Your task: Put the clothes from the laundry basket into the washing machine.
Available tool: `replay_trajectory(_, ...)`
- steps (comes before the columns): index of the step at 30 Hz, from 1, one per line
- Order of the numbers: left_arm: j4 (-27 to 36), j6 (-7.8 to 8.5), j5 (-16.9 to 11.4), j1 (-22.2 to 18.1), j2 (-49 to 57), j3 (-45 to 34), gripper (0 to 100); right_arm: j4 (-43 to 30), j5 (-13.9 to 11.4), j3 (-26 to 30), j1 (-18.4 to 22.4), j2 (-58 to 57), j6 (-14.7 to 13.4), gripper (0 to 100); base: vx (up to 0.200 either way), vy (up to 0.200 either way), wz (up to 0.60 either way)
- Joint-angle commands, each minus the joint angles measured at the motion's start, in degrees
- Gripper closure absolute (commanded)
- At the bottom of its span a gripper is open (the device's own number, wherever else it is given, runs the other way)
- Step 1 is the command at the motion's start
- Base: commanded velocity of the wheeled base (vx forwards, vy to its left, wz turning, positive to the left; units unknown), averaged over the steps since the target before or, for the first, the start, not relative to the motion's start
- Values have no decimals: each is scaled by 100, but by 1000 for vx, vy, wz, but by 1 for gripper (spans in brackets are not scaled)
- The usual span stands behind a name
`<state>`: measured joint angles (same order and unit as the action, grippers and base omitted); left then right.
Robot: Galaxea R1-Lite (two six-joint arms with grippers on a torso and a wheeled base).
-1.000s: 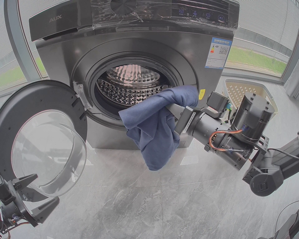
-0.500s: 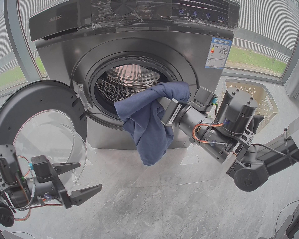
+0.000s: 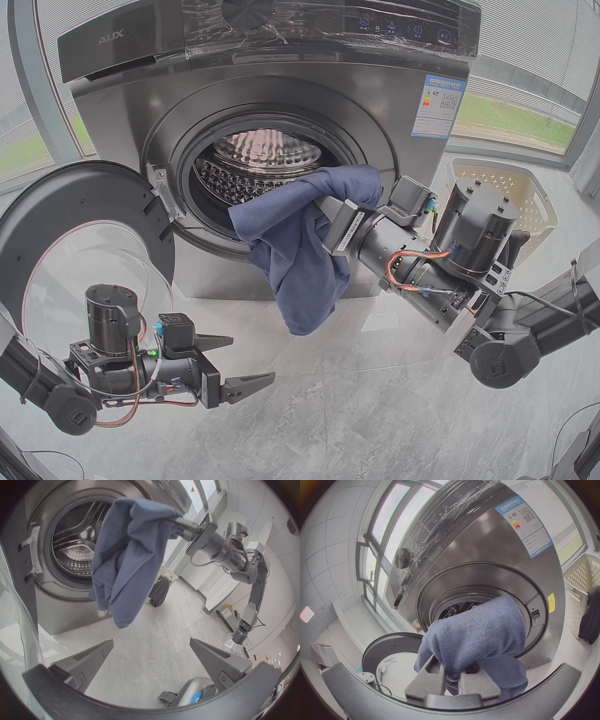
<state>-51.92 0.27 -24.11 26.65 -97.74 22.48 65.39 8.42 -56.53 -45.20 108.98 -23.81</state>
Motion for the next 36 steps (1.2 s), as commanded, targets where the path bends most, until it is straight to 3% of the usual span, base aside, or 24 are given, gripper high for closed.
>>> replay_trajectory(1,-2,-9,3,42,-474,143,0,9,1,1,-59,-35,-1,100,0,0,0)
replay_trajectory(5,-73,-88,-6,42,-755,248,0,18,1,19,-76,-44,-10,100,0,0,0)
replay_trajectory(11,-459,-572,161,174,-1282,556,0,9,-7,-7,-94,-35,8,100,0,0,0)
replay_trajectory(12,-459,-572,161,174,-1282,556,0,9,-7,-7,-94,-35,-1,100,0,0,0)
replay_trajectory(14,-556,-730,179,209,-1484,688,0,9,-7,-16,-129,-26,-1,100,0,0,0)
replay_trajectory(25,-1066,-756,249,192,-2337,1250,0,9,1,-16,-138,-18,-1,100,0,0,0)
replay_trajectory(31,-1198,-756,548,51,-2706,1654,0,9,1,1,-191,-35,-1,100,0,0,0)
replay_trajectory(36,-1250,-756,574,25,-2873,1953,0,9,1,10,-226,-35,-1,100,0,0,0)
